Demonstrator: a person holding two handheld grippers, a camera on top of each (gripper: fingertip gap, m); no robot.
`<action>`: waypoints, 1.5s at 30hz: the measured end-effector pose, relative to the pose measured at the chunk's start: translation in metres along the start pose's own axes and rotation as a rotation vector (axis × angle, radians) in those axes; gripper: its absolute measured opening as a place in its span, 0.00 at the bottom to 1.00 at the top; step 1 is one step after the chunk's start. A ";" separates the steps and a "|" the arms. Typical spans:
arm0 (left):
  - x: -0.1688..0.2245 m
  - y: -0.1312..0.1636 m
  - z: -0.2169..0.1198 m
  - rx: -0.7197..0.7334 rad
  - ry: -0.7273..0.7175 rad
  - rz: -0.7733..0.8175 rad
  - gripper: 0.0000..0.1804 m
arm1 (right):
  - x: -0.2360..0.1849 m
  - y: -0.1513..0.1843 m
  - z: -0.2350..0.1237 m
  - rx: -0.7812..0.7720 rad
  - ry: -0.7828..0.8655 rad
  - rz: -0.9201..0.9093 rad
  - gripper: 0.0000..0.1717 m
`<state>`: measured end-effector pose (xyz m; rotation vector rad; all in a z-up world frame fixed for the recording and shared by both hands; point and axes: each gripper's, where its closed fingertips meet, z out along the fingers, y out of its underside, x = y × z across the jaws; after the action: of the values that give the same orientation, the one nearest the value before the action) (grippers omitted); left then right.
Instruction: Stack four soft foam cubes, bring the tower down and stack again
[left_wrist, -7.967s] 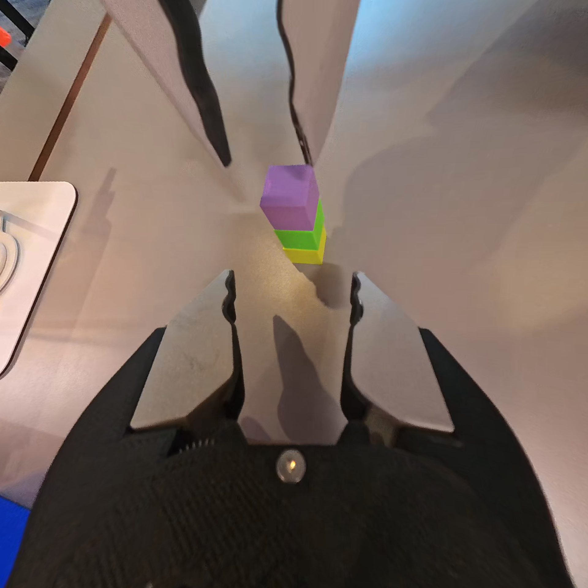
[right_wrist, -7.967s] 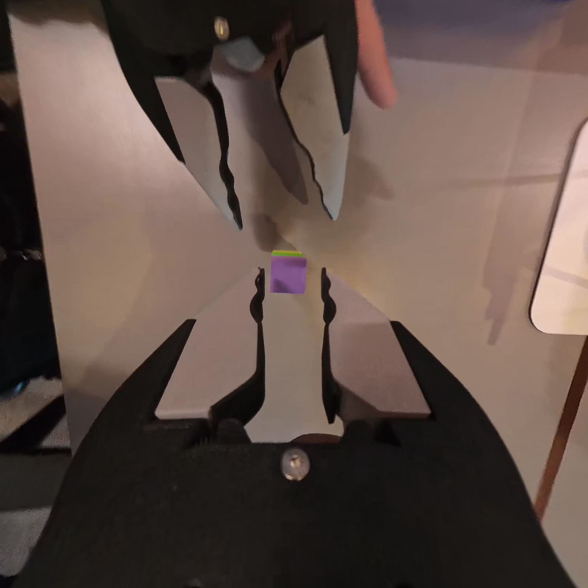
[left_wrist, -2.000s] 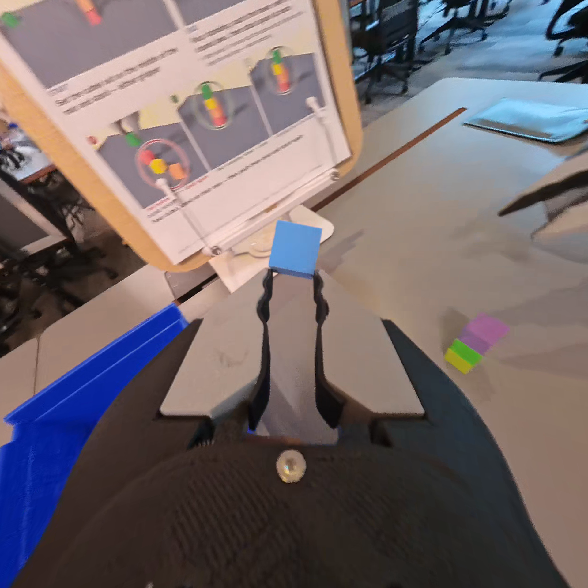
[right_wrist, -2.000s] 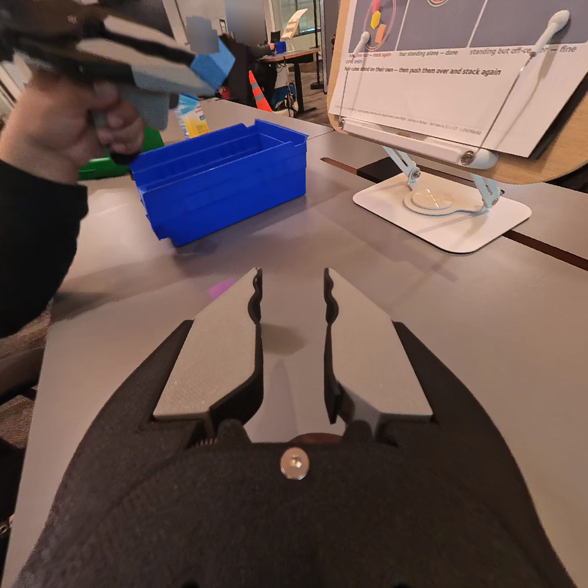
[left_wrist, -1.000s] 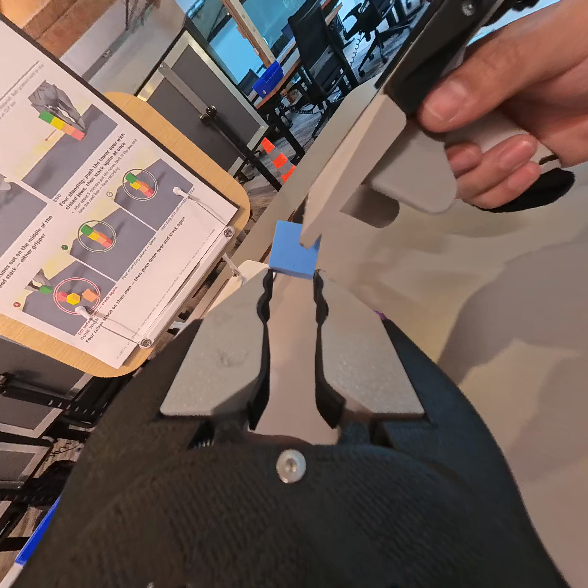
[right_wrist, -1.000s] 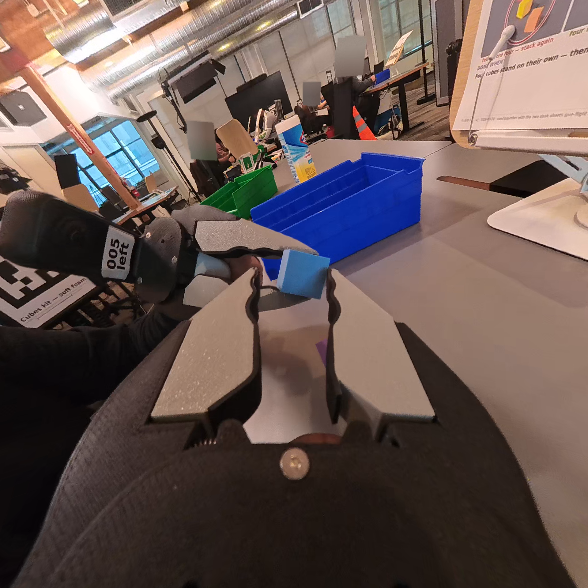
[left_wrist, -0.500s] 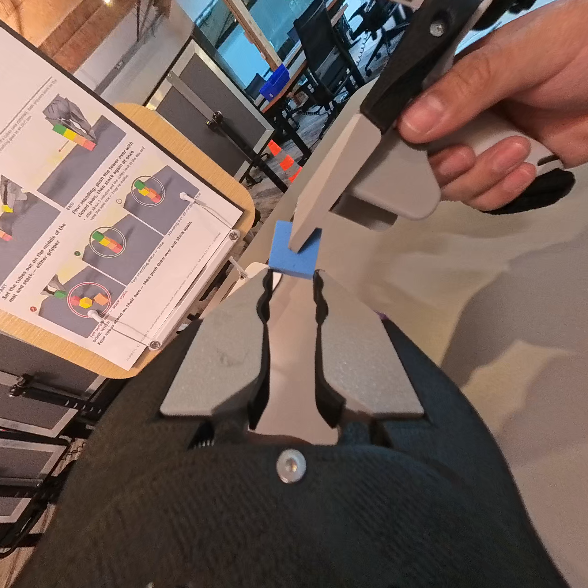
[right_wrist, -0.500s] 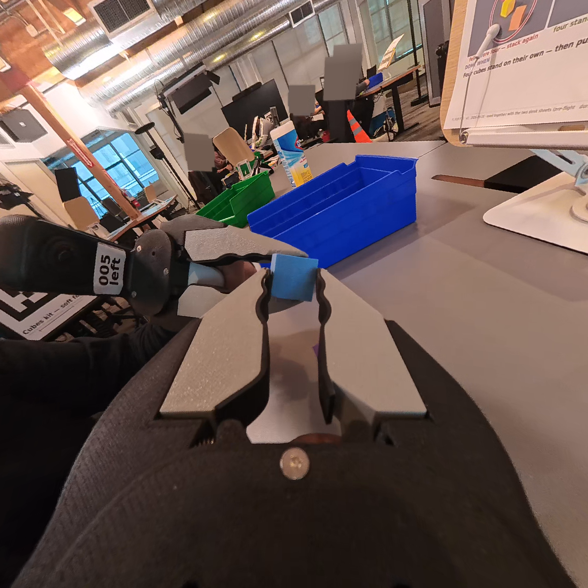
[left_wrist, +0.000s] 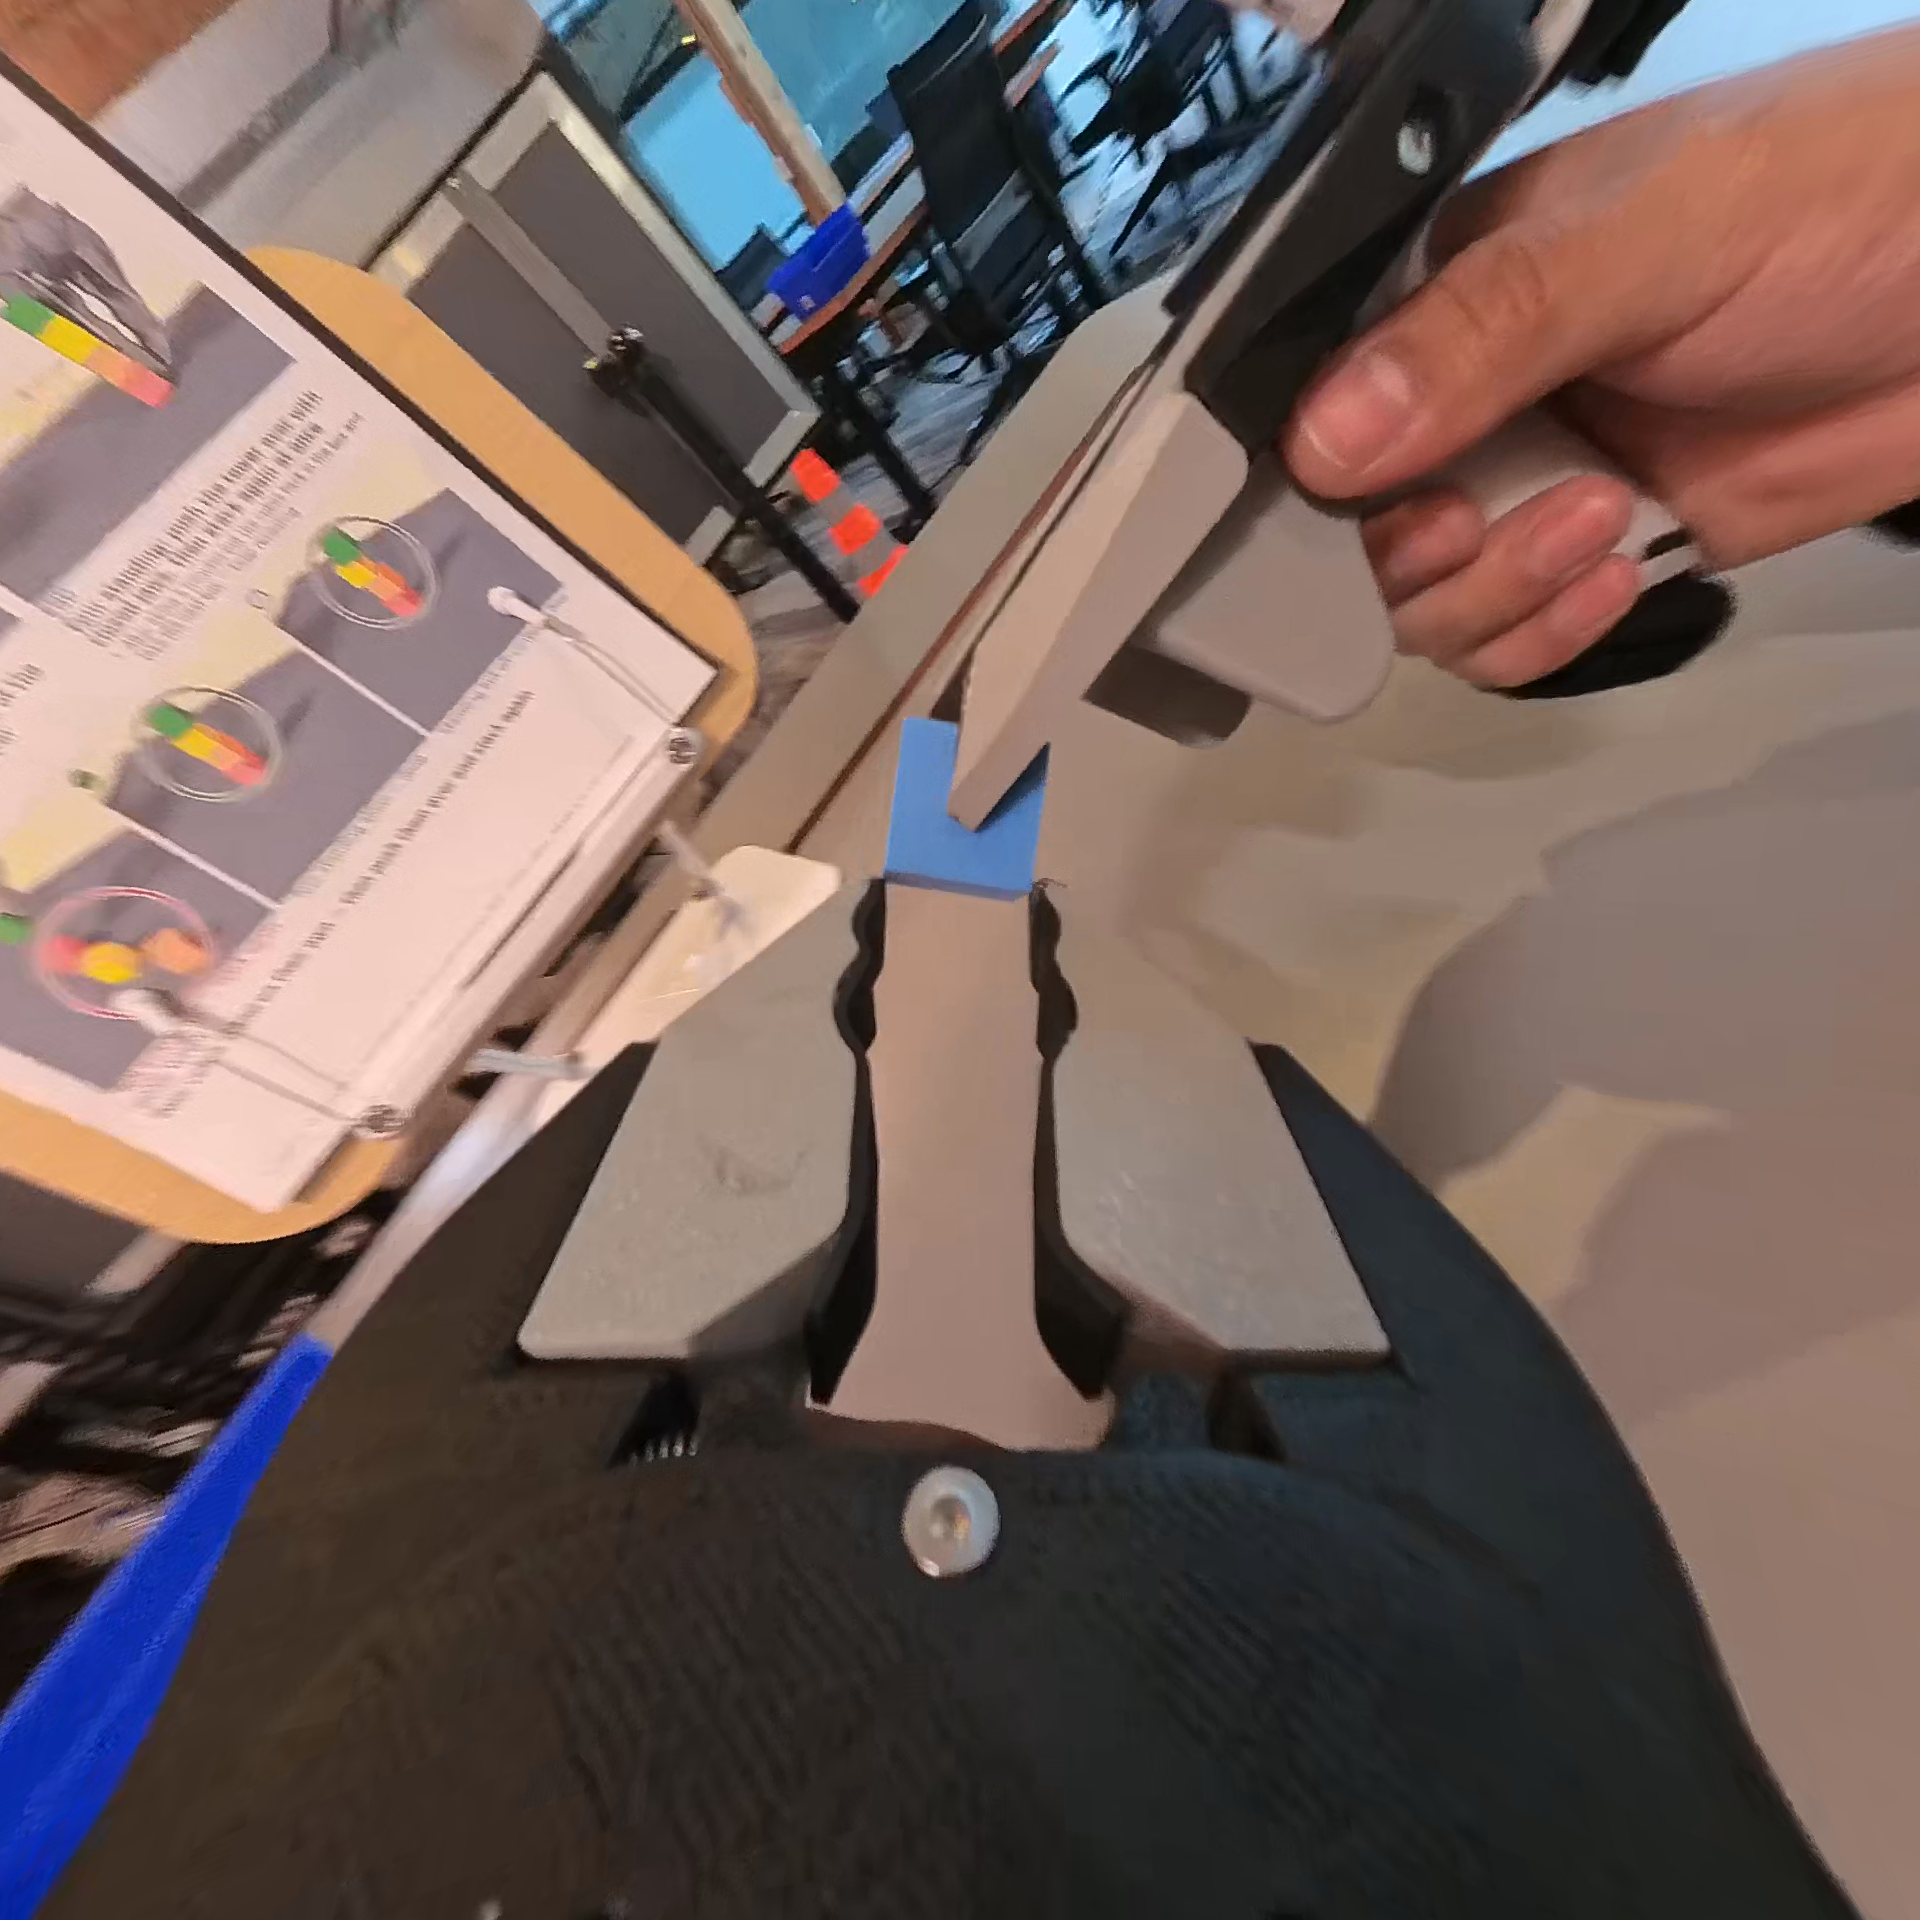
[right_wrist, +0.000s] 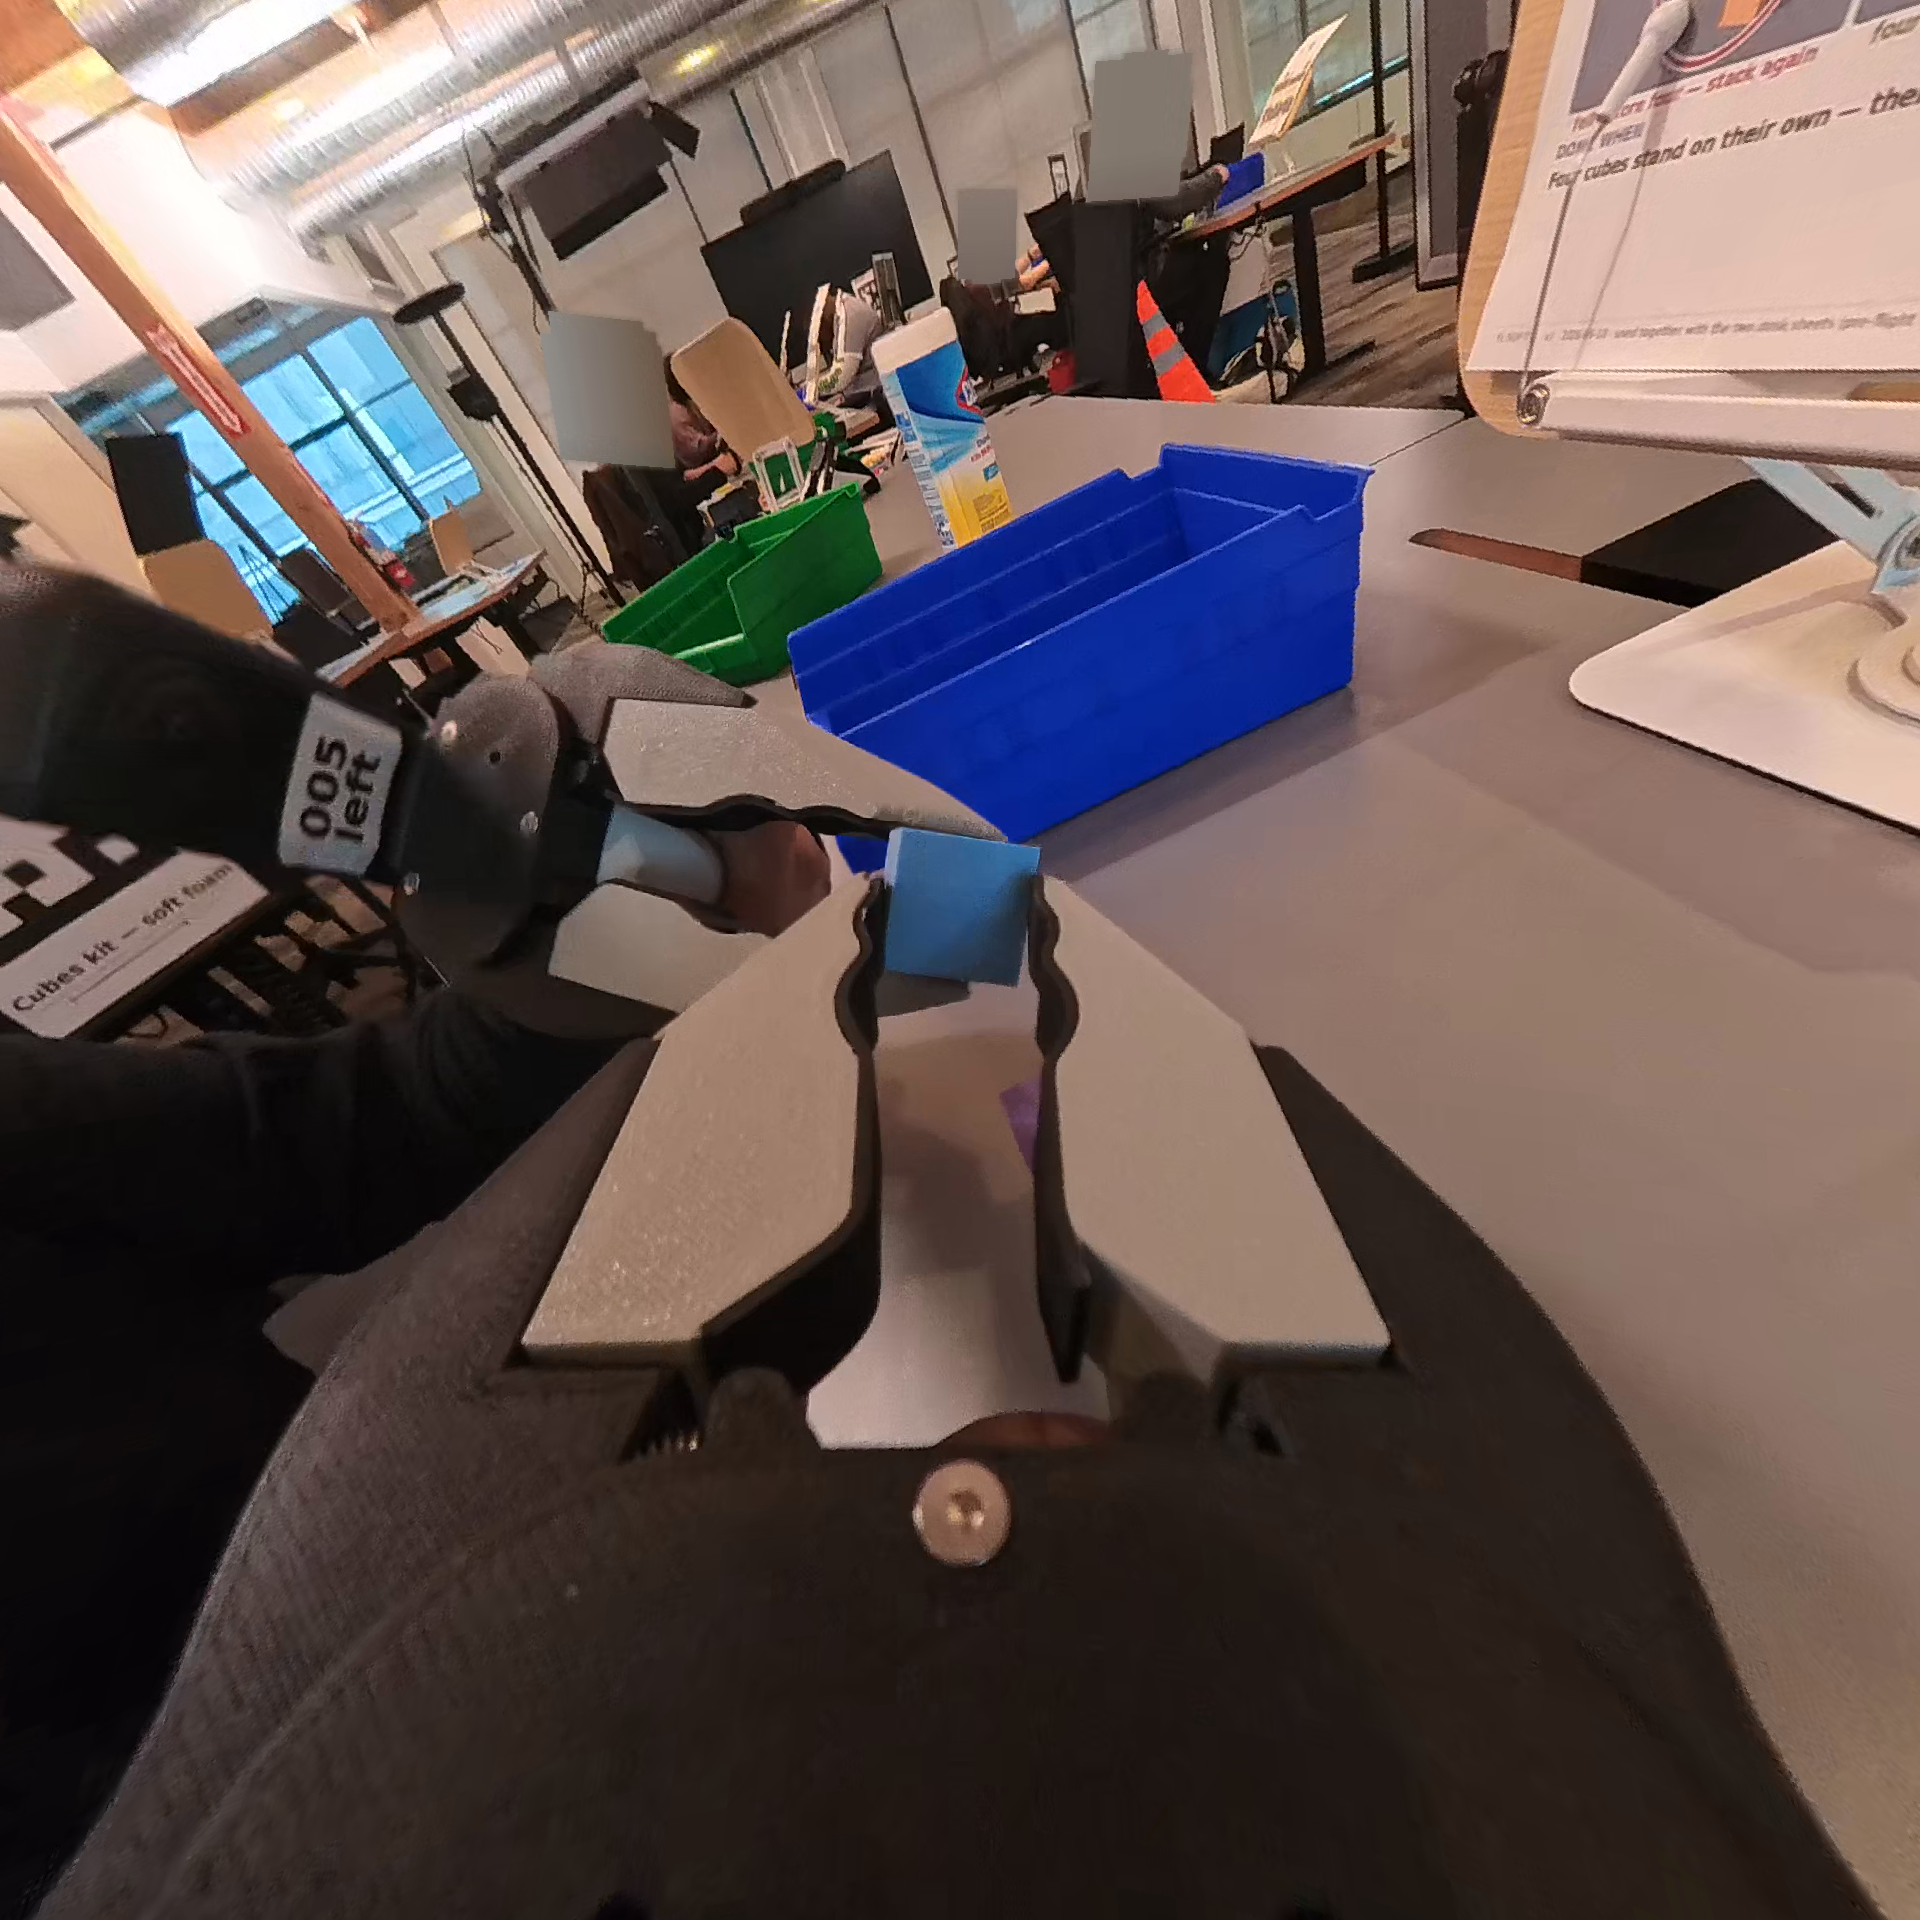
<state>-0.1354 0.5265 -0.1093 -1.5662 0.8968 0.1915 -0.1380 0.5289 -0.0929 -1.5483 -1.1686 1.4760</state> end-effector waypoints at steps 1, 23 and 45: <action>0.002 -0.001 -0.003 0.013 0.029 -0.028 0.13 | 0.001 -0.001 -0.001 -0.005 0.009 -0.017 0.14; -0.033 0.093 0.015 -0.286 0.054 -0.364 0.13 | 0.015 0.045 0.010 -0.895 0.049 -0.548 0.14; -0.038 0.101 0.016 -0.300 0.038 -0.364 0.13 | 0.020 0.059 0.015 -1.082 0.003 -0.638 0.14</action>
<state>-0.2189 0.5632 -0.1683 -1.9892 0.6160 0.0361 -0.1451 0.5246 -0.1563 -1.5060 -2.3855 0.3689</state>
